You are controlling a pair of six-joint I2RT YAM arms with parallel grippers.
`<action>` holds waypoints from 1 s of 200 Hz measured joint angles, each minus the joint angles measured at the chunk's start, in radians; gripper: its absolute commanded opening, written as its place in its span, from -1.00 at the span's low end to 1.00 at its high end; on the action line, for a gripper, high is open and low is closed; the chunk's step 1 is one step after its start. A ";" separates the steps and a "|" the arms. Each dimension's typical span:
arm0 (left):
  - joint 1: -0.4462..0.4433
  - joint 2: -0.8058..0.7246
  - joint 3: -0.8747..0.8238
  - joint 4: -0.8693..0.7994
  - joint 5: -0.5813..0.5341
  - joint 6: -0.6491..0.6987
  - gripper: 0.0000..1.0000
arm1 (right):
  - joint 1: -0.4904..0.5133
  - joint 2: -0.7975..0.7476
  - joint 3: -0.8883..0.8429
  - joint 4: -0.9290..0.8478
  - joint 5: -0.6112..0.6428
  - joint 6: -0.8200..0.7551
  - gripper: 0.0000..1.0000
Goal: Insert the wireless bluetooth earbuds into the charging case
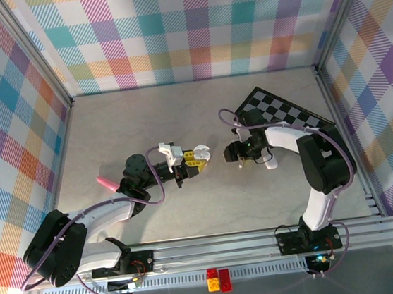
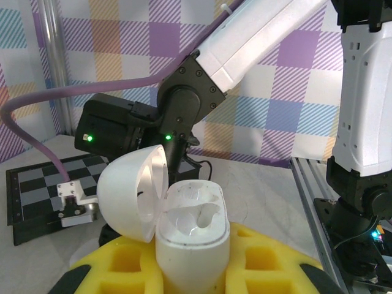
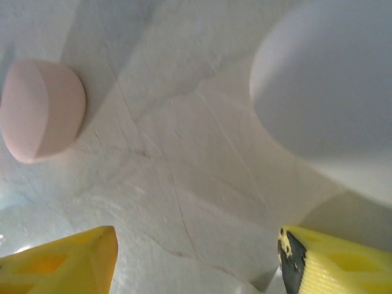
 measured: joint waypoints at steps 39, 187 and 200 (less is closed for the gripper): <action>0.000 0.000 0.000 0.000 0.000 0.003 -0.96 | 0.000 -0.051 -0.075 0.003 -0.027 0.003 0.26; 0.044 0.000 -0.029 -0.011 -0.011 -0.005 -0.96 | 0.061 -0.125 -0.024 -0.143 0.177 0.233 -0.10; 0.045 0.000 -0.029 -0.012 -0.010 -0.004 -0.96 | 0.061 -0.103 0.005 -0.163 0.178 0.247 -0.09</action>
